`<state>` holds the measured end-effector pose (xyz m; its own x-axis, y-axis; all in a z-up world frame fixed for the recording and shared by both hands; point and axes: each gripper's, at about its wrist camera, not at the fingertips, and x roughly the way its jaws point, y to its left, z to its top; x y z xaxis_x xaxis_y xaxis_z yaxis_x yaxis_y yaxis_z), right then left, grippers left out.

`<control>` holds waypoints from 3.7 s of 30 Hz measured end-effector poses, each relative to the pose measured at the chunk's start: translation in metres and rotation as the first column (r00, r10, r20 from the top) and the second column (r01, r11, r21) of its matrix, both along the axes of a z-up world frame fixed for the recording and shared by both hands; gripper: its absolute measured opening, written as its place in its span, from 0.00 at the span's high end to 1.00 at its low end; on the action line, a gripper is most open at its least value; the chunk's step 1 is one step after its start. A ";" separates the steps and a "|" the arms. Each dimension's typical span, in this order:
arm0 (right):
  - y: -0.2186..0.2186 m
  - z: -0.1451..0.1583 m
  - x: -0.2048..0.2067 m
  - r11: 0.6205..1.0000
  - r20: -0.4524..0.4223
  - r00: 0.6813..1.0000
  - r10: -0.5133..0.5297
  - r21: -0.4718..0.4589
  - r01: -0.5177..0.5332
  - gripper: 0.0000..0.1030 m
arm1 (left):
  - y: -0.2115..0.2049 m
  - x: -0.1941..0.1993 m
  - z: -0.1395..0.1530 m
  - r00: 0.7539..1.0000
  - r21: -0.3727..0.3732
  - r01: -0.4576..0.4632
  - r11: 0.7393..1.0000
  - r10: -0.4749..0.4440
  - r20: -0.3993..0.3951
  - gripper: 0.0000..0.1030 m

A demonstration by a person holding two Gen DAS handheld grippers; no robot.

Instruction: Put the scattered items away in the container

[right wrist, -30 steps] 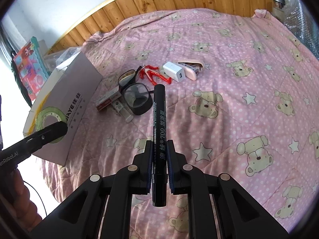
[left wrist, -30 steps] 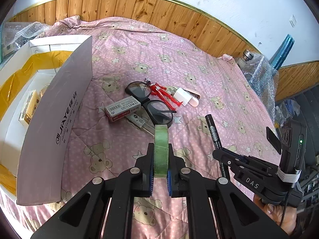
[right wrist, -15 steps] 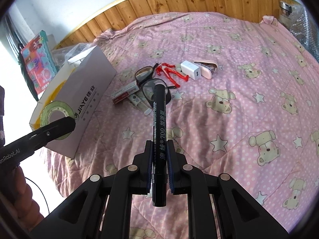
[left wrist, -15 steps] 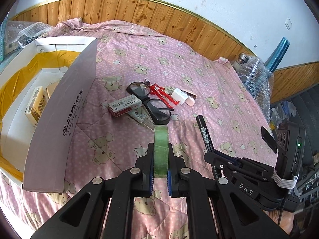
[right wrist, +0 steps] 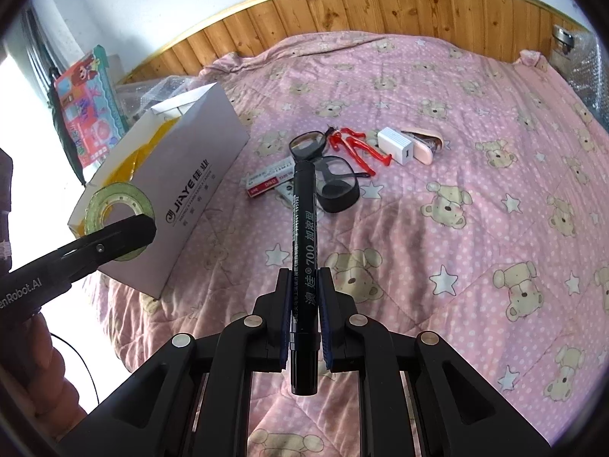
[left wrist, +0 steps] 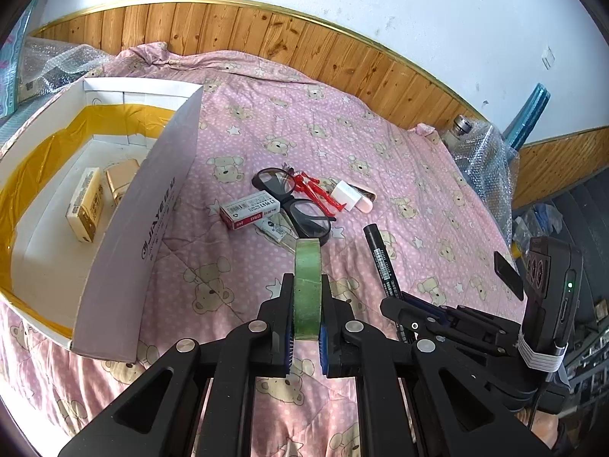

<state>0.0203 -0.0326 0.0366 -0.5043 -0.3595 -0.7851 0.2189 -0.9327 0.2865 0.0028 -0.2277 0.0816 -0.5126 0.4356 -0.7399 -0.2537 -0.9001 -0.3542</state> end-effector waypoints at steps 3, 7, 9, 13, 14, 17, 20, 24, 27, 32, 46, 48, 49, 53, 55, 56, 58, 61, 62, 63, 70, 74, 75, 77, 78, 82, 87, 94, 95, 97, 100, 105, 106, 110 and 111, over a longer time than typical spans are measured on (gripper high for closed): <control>-0.010 0.005 0.001 1.000 -0.011 1.000 0.022 0.004 -0.022 0.87 | -0.007 0.001 0.003 1.000 0.003 -0.011 1.000 0.011 -0.006 0.90; -0.024 0.011 -0.001 0.999 -0.026 0.998 0.051 0.005 -0.051 0.87 | -0.017 0.003 0.007 1.000 0.006 -0.027 1.000 0.027 -0.014 0.90; -0.031 0.015 -0.001 0.998 -0.034 0.997 0.067 0.006 -0.067 0.87 | -0.022 0.004 0.010 0.999 0.008 -0.035 0.999 0.036 -0.018 0.90; -0.044 0.022 -0.003 0.996 -0.046 0.995 0.093 0.007 -0.093 0.87 | -0.032 0.005 0.015 0.998 0.017 -0.052 0.998 0.052 -0.028 0.90; -0.047 0.023 -0.003 0.995 -0.049 0.994 0.099 0.007 -0.099 0.87 | -0.034 0.005 0.017 0.998 0.020 -0.055 0.998 0.055 -0.031 0.90; -0.054 0.029 -0.004 0.994 -0.058 0.992 0.113 0.010 -0.113 0.87 | -0.039 0.004 0.020 0.997 0.027 -0.064 0.998 0.065 -0.037 0.90; -0.061 0.035 -0.005 0.992 -0.070 0.990 0.124 0.012 -0.124 0.87 | -0.045 0.004 0.024 0.996 0.034 -0.073 0.997 0.074 -0.044 0.90; -0.068 0.041 -0.007 0.991 -0.077 0.988 0.135 0.011 -0.135 0.87 | -0.052 0.002 0.027 0.995 0.038 -0.084 0.996 0.086 -0.045 0.90; -0.072 0.043 -0.008 0.990 -0.078 0.987 0.144 0.010 -0.144 0.87 | -0.058 0.001 0.028 0.994 0.037 -0.096 0.995 0.097 -0.046 0.90; -0.082 0.048 -0.010 0.987 -0.081 0.984 0.160 0.007 -0.160 0.87 | -0.068 -0.001 0.032 0.992 0.030 -0.115 0.993 0.116 -0.048 0.90; -0.121 0.065 -0.015 0.973 -0.104 0.967 0.231 0.016 -0.230 0.87 | -0.101 -0.003 0.043 0.984 0.044 -0.165 0.985 0.168 -0.065 0.90; -0.126 0.068 -0.016 0.971 -0.108 0.965 0.238 0.016 -0.238 0.87 | -0.107 -0.004 0.045 0.982 0.047 -0.173 0.984 0.176 -0.068 0.90; -0.129 0.069 -0.017 0.970 -0.111 0.964 0.242 0.016 -0.242 0.87 | -0.110 -0.005 0.046 0.981 0.049 -0.177 0.983 0.180 -0.069 0.90; -0.138 0.073 -0.020 0.967 -0.116 0.960 0.256 0.016 -0.256 0.87 | -0.121 -0.007 0.049 0.978 0.053 -0.193 0.980 0.196 -0.074 0.90; -0.143 0.076 -0.022 0.965 -0.118 0.958 0.263 0.016 -0.263 0.87 | -0.125 -0.009 0.049 0.976 0.057 -0.201 0.978 0.205 -0.073 0.90; -0.146 0.077 -0.023 0.964 -0.119 0.957 0.266 0.016 -0.266 0.87 | -0.128 -0.010 0.050 0.975 0.057 -0.204 0.977 0.208 -0.073 0.90; -0.150 0.080 -0.025 0.961 -0.123 0.954 0.274 0.017 -0.274 0.87 | -0.132 -0.012 0.051 0.974 0.060 -0.211 0.976 0.215 -0.074 0.90; -0.158 0.086 -0.028 0.958 -0.131 0.949 0.287 0.022 -0.287 0.87 | -0.139 -0.015 0.053 0.971 0.066 -0.221 0.973 0.226 -0.076 0.90; -0.161 0.088 -0.030 0.956 -0.133 0.947 0.293 0.024 -0.292 0.87 | -0.141 -0.016 0.054 0.970 0.068 -0.224 0.972 0.229 -0.077 0.90; -0.164 0.089 -0.031 0.955 -0.135 0.945 0.297 0.025 -0.296 0.87 | -0.144 -0.017 0.054 0.969 0.071 -0.229 0.971 0.234 -0.077 0.90; -0.185 0.097 -0.040 0.945 -0.143 0.935 0.326 0.025 -0.326 0.87 | -0.168 -0.027 0.051 0.958 0.076 -0.274 0.959 0.278 -0.062 0.90; -0.198 0.100 -0.044 0.938 -0.147 0.927 0.344 0.027 -0.344 0.87 | -0.183 -0.032 0.048 0.951 0.081 -0.302 0.950 0.306 -0.052 0.90; -0.201 0.101 -0.046 0.937 -0.147 0.926 0.348 0.027 -0.348 0.87 | -0.186 -0.033 0.047 0.949 0.082 -0.307 0.948 0.311 -0.049 0.90; -0.207 0.101 -0.049 0.934 -0.146 0.923 0.356 0.027 -0.356 0.87 | -0.191 -0.036 0.046 0.947 0.083 -0.314 0.946 0.319 -0.045 0.90; -0.210 0.101 -0.050 0.933 -0.144 0.922 0.359 0.027 -0.359 0.87 | -0.192 -0.038 0.045 0.946 0.083 -0.317 0.945 0.321 -0.042 0.90; -0.221 0.101 -0.058 0.927 -0.137 0.917 0.374 0.029 -0.373 0.87 | -0.197 -0.044 0.040 0.944 0.082 -0.325 0.942 0.328 -0.027 0.90; -0.234 0.098 -0.069 0.921 -0.128 0.912 0.390 0.025 -0.390 0.87 | -0.207 -0.052 0.035 0.939 0.080 -0.342 0.936 0.343 -0.010 0.90; -0.252 0.084 -0.089 0.914 -0.093 0.909 0.405 0.011 -0.406 0.87 | -0.222 -0.066 0.020 0.930 0.065 -0.368 0.928 0.367 0.027 0.90; -0.253 0.082 -0.092 0.914 -0.089 0.910 0.406 0.010 -0.406 0.87 | -0.223 -0.068 0.017 0.929 0.061 -0.369 0.927 0.367 0.034 0.90; -0.256 0.078 -0.098 0.914 -0.077 0.911 0.405 0.006 -0.406 0.87 | -0.224 -0.072 0.011 0.929 0.056 -0.369 0.928 0.367 0.050 0.90; -0.260 0.072 -0.109 0.914 -0.060 0.913 0.405 0.000 -0.405 0.87 | -0.225 -0.078 0.003 0.929 0.052 -0.368 0.928 0.365 0.069 0.90; -0.268 0.064 -0.126 0.913 -0.036 0.912 0.408 -0.005 -0.408 0.87 | -0.228 -0.088 -0.003 0.925 0.048 -0.374 0.926 0.369 0.087 0.90; -0.271 0.062 -0.129 0.912 -0.034 0.912 0.409 -0.005 -0.409 0.87 | -0.229 -0.090 -0.003 0.925 0.048 -0.375 0.926 0.370 0.089 0.90; -0.280 0.059 -0.142 0.911 -0.022 0.910 0.413 -0.005 -0.413 0.87 | -0.232 -0.099 -0.006 0.922 0.045 -0.381 0.923 0.376 0.097 0.90; -0.282 0.058 -0.145 0.910 -0.019 0.910 0.414 -0.006 -0.414 0.87 | -0.233 -0.101 -0.006 0.921 0.045 -0.382 0.923 0.376 0.098 0.90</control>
